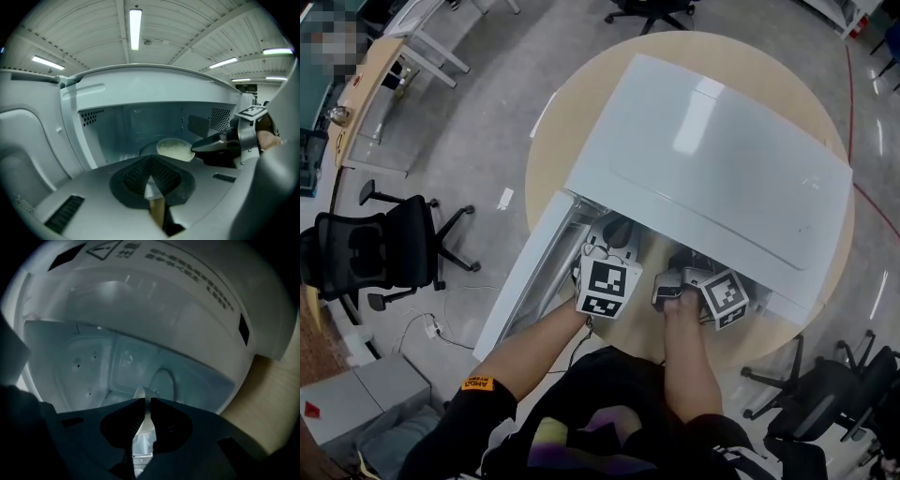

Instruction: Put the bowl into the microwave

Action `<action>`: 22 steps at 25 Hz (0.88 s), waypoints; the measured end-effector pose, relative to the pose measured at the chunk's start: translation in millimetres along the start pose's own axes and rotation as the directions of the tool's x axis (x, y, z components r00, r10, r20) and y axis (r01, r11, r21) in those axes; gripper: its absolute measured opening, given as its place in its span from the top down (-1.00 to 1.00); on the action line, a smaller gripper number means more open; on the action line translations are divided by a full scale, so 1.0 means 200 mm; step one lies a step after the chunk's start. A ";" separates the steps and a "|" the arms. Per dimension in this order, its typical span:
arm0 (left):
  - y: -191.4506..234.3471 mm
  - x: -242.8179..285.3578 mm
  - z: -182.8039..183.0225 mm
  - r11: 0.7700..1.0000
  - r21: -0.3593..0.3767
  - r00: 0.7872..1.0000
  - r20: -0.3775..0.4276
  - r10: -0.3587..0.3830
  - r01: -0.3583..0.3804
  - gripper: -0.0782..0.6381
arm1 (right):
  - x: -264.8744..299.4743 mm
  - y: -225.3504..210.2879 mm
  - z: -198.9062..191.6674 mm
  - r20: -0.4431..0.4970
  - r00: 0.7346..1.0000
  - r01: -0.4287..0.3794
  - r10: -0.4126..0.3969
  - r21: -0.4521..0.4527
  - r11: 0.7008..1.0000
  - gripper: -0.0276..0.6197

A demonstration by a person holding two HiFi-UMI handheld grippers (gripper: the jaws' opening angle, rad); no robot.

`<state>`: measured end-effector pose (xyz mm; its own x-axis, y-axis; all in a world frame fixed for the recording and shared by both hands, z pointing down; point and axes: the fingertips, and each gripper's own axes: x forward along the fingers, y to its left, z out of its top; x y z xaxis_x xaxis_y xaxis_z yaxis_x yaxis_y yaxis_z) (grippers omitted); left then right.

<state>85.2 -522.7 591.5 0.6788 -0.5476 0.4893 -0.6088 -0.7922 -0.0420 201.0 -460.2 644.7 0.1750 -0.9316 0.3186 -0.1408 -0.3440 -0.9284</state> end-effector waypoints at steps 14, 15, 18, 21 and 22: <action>0.02 0.09 0.01 1.000 -0.026 1.000 -0.010 -0.010 0.010 0.65 | 0.03 -0.18 0.02 0.048 0.997 0.054 -0.053 -0.019 0.998 0.75; 0.01 0.09 0.01 1.000 -0.029 1.000 -0.012 -0.011 0.011 0.65 | 0.03 -0.19 0.02 0.053 0.997 0.052 -0.050 -0.018 0.999 0.75; -0.01 0.08 0.00 0.999 -0.042 1.000 -0.016 -0.018 0.018 0.65 | 0.05 -0.05 0.03 0.073 0.997 0.005 -0.004 -0.014 1.000 0.75; -0.03 0.03 -0.03 0.998 -0.058 0.999 -0.023 -0.022 0.021 0.65 | 0.03 0.03 0.03 0.087 0.996 -0.022 0.024 -0.029 0.999 0.75; -0.03 0.01 -0.04 0.998 -0.063 1.000 -0.024 -0.020 0.019 0.65 | 0.01 0.03 0.03 0.091 0.996 -0.021 0.024 -0.039 0.999 0.75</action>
<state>86.1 -516.8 600.1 0.6808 -0.5249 0.5108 -0.6209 -0.7836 0.0223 206.8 -463.2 638.4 0.2591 -0.9252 0.2773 -0.1818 -0.3287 -0.9268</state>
